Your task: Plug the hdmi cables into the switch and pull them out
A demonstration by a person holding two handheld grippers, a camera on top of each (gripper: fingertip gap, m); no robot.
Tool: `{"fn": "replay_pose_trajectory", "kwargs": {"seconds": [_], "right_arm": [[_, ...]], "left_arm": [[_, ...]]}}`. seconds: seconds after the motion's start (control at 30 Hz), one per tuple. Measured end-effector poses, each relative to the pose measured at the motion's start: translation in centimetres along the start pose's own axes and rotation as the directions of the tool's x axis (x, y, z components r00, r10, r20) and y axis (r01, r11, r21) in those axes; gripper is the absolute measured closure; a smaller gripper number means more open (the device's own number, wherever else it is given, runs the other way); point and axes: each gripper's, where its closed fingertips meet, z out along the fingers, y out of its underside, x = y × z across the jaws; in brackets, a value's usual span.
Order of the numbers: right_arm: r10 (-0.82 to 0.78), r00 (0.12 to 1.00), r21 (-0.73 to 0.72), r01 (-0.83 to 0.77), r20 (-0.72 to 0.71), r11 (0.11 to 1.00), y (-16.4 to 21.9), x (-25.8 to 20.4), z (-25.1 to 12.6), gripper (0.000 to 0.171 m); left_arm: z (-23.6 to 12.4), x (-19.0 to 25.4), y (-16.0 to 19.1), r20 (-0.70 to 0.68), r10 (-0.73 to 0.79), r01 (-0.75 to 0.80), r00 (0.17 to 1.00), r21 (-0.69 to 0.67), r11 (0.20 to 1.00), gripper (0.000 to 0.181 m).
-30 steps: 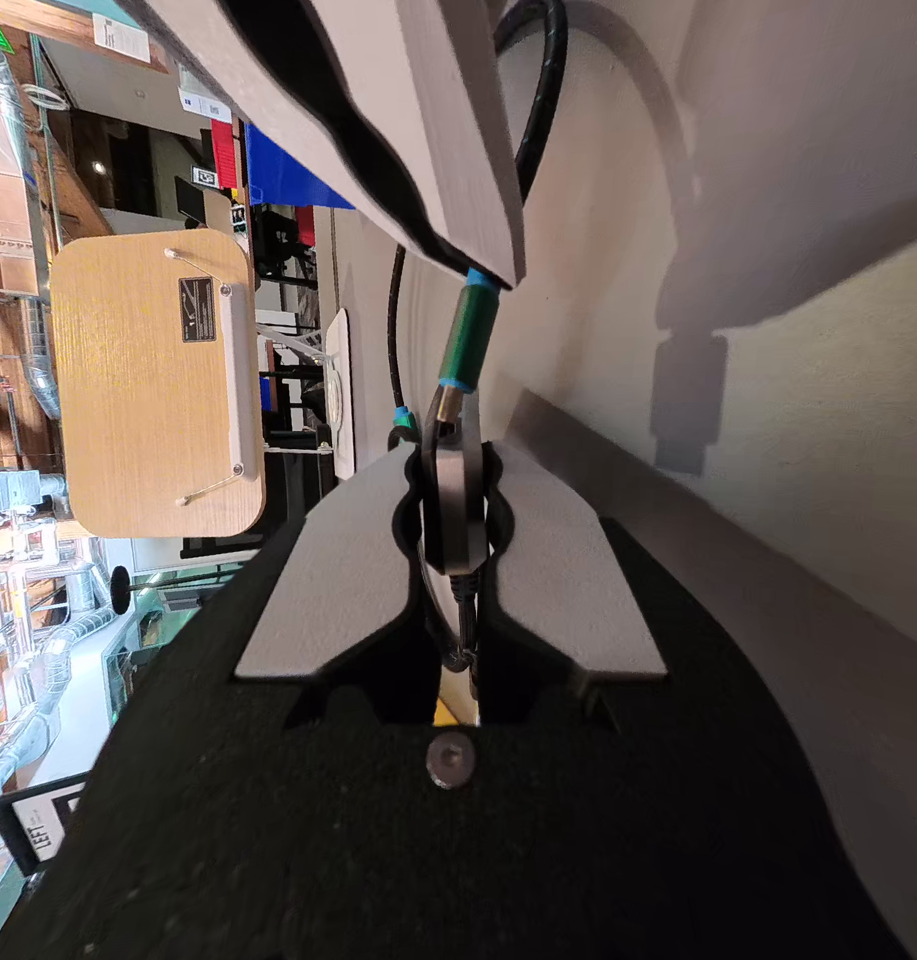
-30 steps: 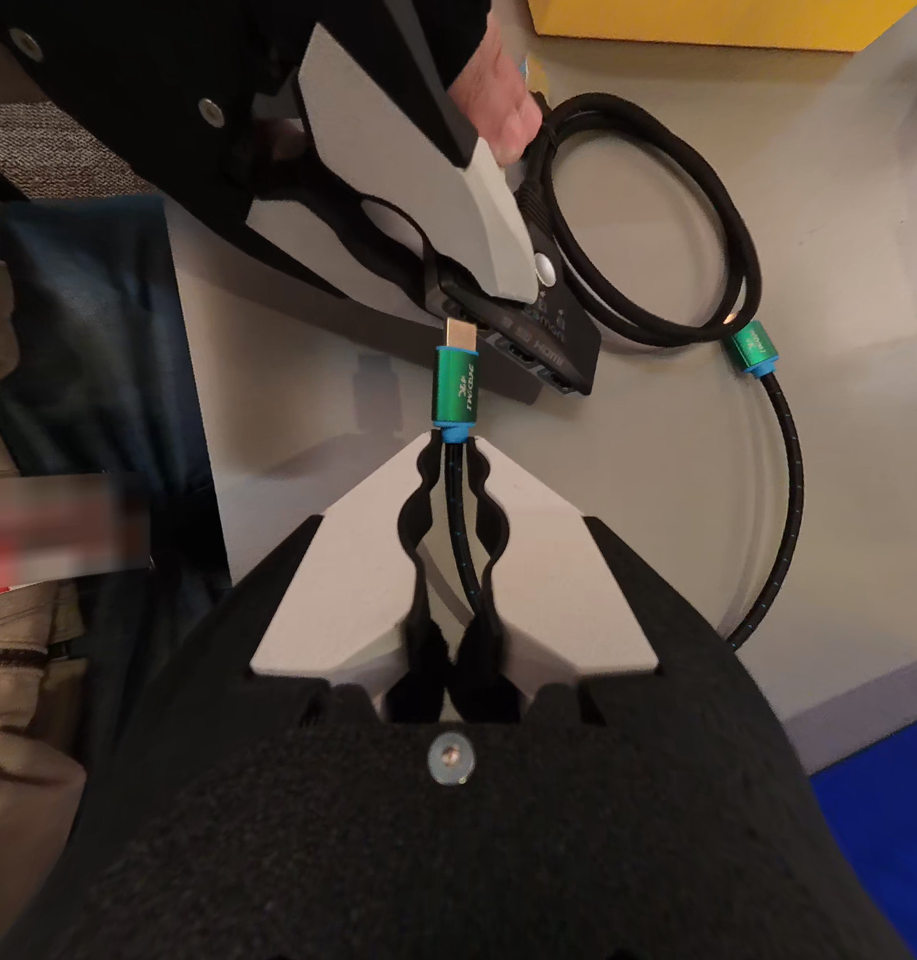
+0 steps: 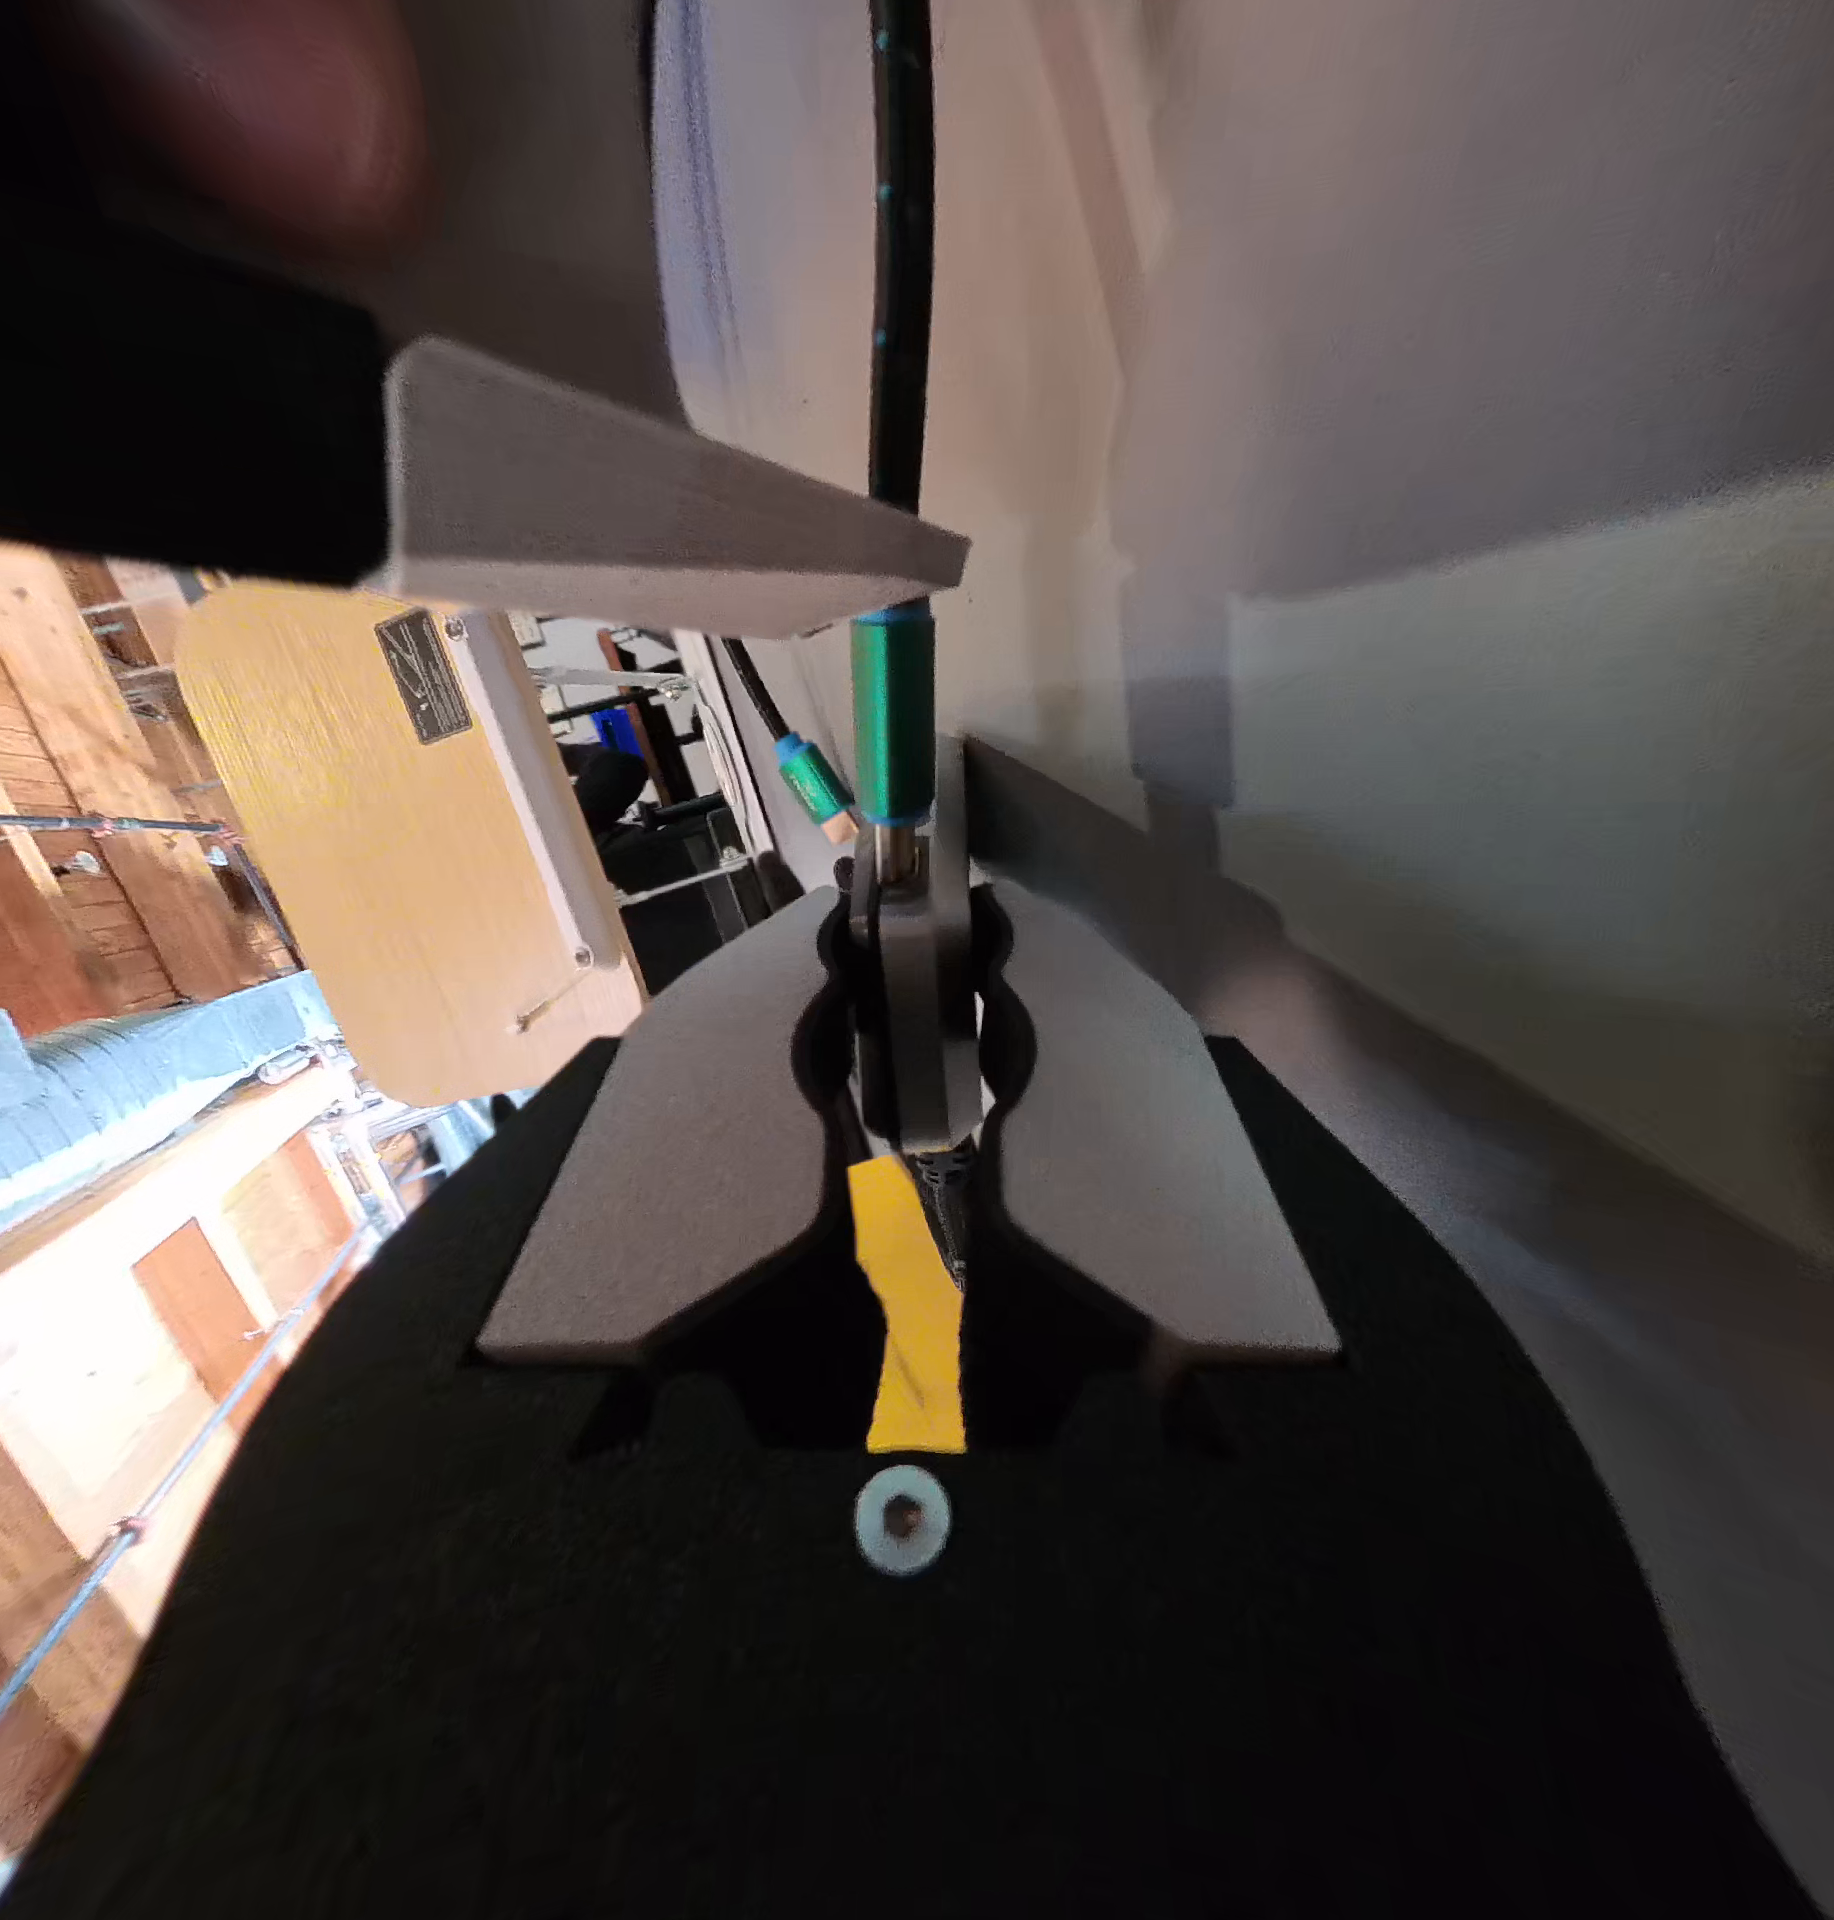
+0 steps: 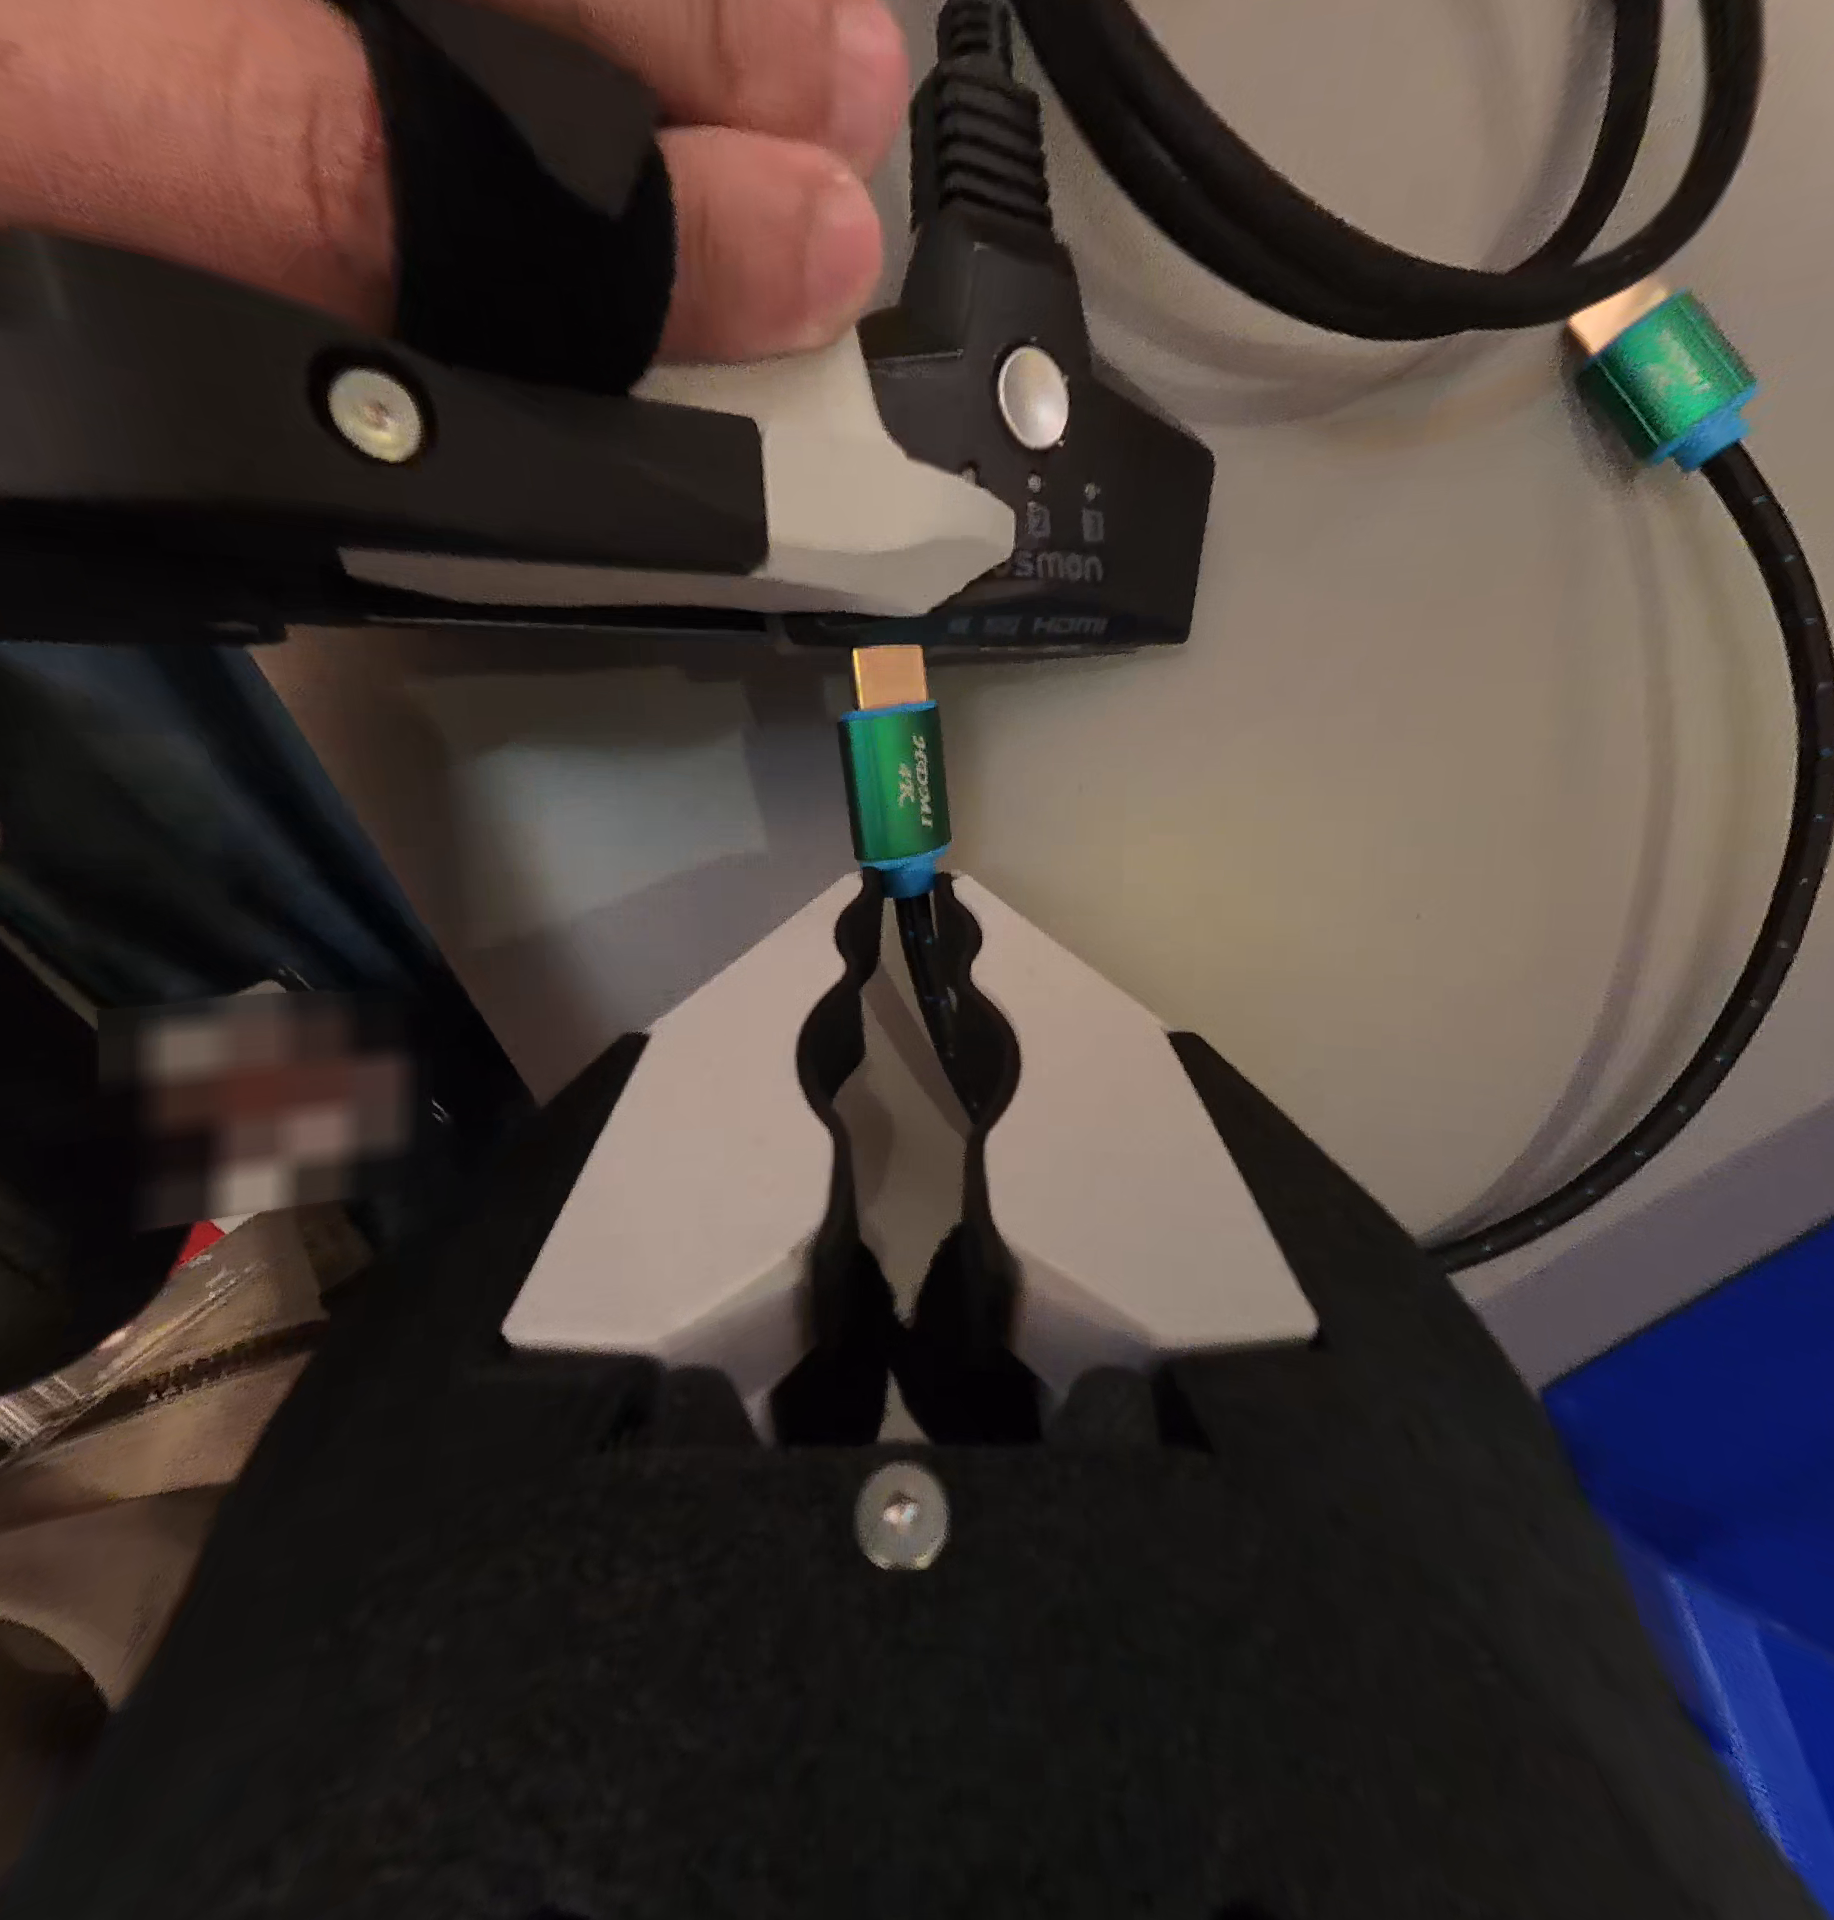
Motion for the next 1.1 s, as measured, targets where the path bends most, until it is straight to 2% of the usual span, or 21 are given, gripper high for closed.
{"fn": "replay_pose_trajectory", "kwargs": {"seconds": [0.23,0.3,0.4,0.5,0.6,0.7,0.87,0.97,1.1], "right_arm": [[-0.017,0.999,-0.018,0.017,-0.029,1.0,-0.1,0.0,0.0,0.163],[-0.078,0.995,-0.024,0.077,-0.07,0.997,-0.1,0.2,0.1,0.163],[-0.258,0.952,-0.03,0.257,-0.165,0.966,-0.3,0.6,0.2,0.163],[-0.275,0.947,-0.024,0.275,-0.166,0.961,-0.4,0.6,0.1,0.163],[-0.189,0.98,0.013,0.19,-0.065,0.982,-0.2,0.2,-0.2,0.163],[-0.026,0.997,0.043,0.023,0.068,0.999,-0.2,0.0,-0.5,0.163],[0.046,0.993,0.054,-0.052,0.108,0.997,-0.3,-0.2,-0.8,0.163],[0.094,0.98,0.106,-0.114,0.175,0.988,-0.9,-0.4,-1.6,0.162],[0.103,0.932,0.245,-0.197,0.349,0.949,-2.4,-1.0,-3.2,0.153]], "left_arm": [[0.1,-0.1,0.1,-0.001,0.012,-0.012,1.0,-0.036,0.999,0.161],[0.1,-0.1,0.1,-0.001,0.012,-0.012,1.0,-0.046,0.999,0.162],[0.1,0.0,0.1,-0.002,0.007,-0.007,1.0,-0.051,0.999,0.161],[0.0,-0.1,0.1,-0.001,0.008,-0.008,1.0,-0.058,0.998,0.161],[-0.1,-0.2,-0.1,0.004,0.003,-0.003,1.0,-0.06,0.998,0.162],[-0.1,-0.4,-0.2,0.001,-0.02,0.02,1.0,-0.068,0.997,0.162],[-0.2,-0.6,-0.2,0.004,-0.057,0.057,0.998,-0.057,0.997,0.161],[-0.5,-1.4,0.0,0.017,-0.156,0.156,0.988,-0.015,0.988,0.161],[-1.1,-3.4,0.7,0.055,-0.337,0.334,0.94,0.055,0.941,0.161]]}}
